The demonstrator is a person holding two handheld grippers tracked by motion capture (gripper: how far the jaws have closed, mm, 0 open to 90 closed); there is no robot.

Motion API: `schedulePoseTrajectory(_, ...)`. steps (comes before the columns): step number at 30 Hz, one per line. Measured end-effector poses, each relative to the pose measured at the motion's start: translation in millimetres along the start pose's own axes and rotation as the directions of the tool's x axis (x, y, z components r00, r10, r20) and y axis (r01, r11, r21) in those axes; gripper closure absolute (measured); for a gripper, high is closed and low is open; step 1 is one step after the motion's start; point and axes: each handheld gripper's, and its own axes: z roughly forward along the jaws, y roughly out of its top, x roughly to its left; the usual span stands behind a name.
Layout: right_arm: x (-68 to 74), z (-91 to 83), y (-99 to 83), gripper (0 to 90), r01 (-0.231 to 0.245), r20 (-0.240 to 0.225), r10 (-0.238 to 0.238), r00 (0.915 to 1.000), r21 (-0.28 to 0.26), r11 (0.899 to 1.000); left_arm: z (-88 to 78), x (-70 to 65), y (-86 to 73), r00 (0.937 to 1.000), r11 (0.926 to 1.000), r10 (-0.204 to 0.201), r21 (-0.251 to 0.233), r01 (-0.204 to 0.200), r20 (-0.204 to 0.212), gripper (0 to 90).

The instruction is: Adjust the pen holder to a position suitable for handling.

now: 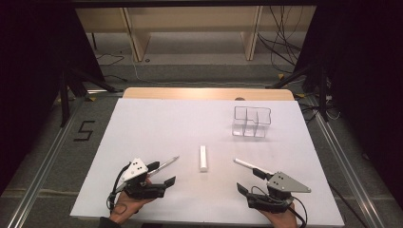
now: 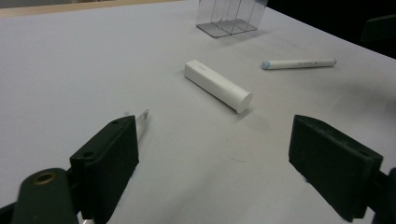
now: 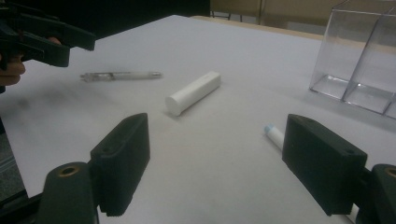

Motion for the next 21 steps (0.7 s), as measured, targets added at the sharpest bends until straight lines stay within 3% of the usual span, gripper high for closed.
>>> schedulePoseTrajectory(14, -3.8, -0.8, 1.0, 24.8, -0.006, 0.02, 0.006, 0.9998, -0.005, 1.0, 0.6, -0.2, 0.3, 1.0, 1.0, 0.005, 0.002, -0.005, 0.0, 15.5)
schedulePoseTrajectory(21, -14.2, -2.4, 8.1, 25.4, -0.01, 0.049, 0.011, 0.9988, -0.018, 1.0, 0.9, -0.7, 0.4, 0.9999, 0.9999, 0.01, 0.001, -0.01, -0.003, 15.5)
